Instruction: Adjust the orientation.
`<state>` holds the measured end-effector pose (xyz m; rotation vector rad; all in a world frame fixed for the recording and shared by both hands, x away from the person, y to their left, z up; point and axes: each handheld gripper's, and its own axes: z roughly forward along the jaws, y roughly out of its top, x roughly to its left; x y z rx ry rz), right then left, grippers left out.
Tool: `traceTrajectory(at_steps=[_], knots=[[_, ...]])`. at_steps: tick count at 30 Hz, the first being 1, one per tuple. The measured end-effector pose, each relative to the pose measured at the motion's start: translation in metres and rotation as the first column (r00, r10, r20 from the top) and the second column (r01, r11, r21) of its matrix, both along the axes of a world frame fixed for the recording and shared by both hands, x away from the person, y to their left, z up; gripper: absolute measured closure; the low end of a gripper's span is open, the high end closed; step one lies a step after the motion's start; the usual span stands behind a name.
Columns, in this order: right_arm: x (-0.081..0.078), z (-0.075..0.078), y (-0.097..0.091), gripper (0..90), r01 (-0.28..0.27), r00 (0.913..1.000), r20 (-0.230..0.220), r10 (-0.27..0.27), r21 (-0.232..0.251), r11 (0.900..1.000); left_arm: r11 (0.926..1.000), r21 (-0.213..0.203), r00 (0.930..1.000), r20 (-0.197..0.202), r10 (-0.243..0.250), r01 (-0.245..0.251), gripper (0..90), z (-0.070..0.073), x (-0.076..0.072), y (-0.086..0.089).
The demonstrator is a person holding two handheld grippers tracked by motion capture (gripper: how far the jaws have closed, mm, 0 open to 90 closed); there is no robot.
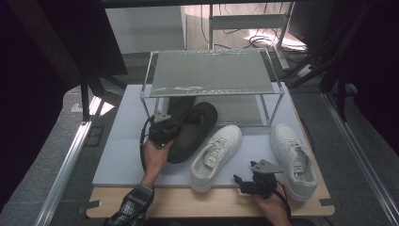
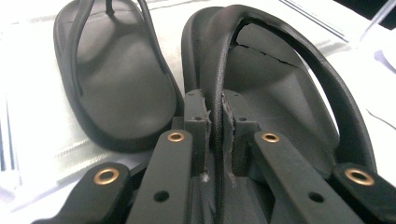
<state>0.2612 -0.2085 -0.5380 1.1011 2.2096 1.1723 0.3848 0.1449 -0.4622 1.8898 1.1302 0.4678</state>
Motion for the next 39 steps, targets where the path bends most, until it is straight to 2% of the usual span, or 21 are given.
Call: traceTrajectory(at_steps=[9, 14, 17, 30, 34, 36, 39], knots=[[0.000, 0.000, 0.000, 14.3, -0.002, 1.0000, 0.002, 0.002, -0.001, 1.0000, 0.9993, -0.012, 0.9993, 0.008, 0.036, -0.036, 81.8, -0.011, 0.021, -0.016], [0.000, 0.000, 0.000, 14.3, -0.004, 1.0000, 0.002, 0.004, -0.001, 1.0000, 0.9984, -0.017, 0.9985, 0.010, 0.053, -0.053, 81.8, -0.016, 0.028, -0.022], [0.000, 0.000, -0.001, 14.3, -0.004, 1.0000, 0.002, 0.004, -0.003, 1.0000, 0.9979, -0.030, 0.9984, -0.007, 0.057, -0.057, 81.8, -0.022, 0.033, -0.027], [0.000, 0.000, -0.001, 14.3, -0.005, 1.0000, 0.002, 0.005, -0.002, 1.0000, 0.9934, -0.024, 0.9937, -0.007, 0.112, -0.112, 81.5, -0.030, 0.039, -0.033], [0.000, 0.000, -0.001, 14.3, -0.005, 1.0000, 0.002, 0.005, -0.003, 1.0000, 0.9933, 0.003, 0.9931, -0.022, 0.116, -0.116, 81.3, -0.033, 0.039, -0.035], [0.000, 0.000, -0.001, 14.3, -0.005, 1.0000, 0.002, 0.005, -0.003, 1.0000, 0.9925, -0.019, 0.9923, -0.030, 0.120, -0.121, 81.4, -0.034, 0.040, -0.034], [0.000, 0.000, -0.001, 14.3, -0.006, 1.0000, 0.002, 0.006, -0.003, 1.0000, 0.9929, -0.023, 0.9927, -0.035, 0.116, -0.116, 80.7, -0.033, 0.041, -0.033]])
